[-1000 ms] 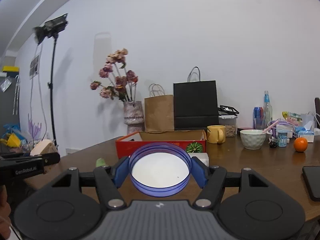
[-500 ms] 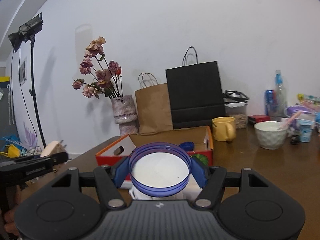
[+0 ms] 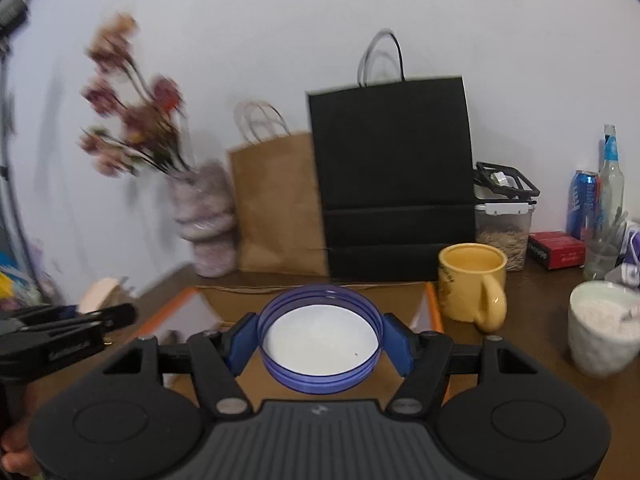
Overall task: Organize rigid objects
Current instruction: 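Carry the charger and lid into the box and open both tools, then withdraw both tools from the box back toward the table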
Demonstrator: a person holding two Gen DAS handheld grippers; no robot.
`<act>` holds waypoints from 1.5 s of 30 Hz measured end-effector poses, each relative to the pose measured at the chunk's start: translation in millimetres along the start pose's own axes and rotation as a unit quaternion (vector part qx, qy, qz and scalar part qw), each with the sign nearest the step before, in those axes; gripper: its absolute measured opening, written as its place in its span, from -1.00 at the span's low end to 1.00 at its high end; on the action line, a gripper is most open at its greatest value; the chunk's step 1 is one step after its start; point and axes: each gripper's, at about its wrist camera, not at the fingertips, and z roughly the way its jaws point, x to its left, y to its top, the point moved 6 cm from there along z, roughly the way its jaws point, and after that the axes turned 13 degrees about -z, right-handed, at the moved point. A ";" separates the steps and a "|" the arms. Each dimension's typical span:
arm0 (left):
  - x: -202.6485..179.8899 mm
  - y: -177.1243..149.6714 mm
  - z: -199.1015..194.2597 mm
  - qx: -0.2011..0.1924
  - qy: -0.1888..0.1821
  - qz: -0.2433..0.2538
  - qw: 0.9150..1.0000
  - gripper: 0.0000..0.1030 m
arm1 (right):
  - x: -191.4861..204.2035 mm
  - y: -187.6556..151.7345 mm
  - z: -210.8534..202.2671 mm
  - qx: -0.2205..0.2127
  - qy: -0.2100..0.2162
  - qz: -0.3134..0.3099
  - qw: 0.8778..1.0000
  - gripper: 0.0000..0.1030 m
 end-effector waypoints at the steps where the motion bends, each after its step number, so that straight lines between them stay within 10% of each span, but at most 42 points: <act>1: 0.5 0.3 7.9 0.009 0.003 0.000 1.000 -0.38 | -2.0 1.3 8.3 0.009 0.003 0.003 1.000 0.27; 6: 4.2 -0.7 41.9 0.089 0.005 -0.006 0.996 -0.38 | -5.1 -4.2 36.4 0.065 0.010 0.000 0.998 0.27; 11: 13.5 -7.8 90.1 0.252 0.010 -0.045 0.967 -0.38 | -16.1 -6.1 85.0 0.233 0.049 0.043 0.970 0.27; 18: 6.2 -9.8 95.4 0.260 0.005 -0.013 0.966 -0.34 | -11.6 -2.1 103.2 0.271 0.039 0.008 0.962 0.27; 21: 2.6 -9.5 90.1 0.193 -0.014 -0.003 0.981 0.62 | -3.2 -8.3 99.3 0.253 0.037 -0.018 0.966 0.70; 45: -1.9 -19.6 88.7 0.143 -0.070 0.007 0.987 0.75 | -6.9 -14.0 84.7 0.191 0.006 -0.029 0.981 0.70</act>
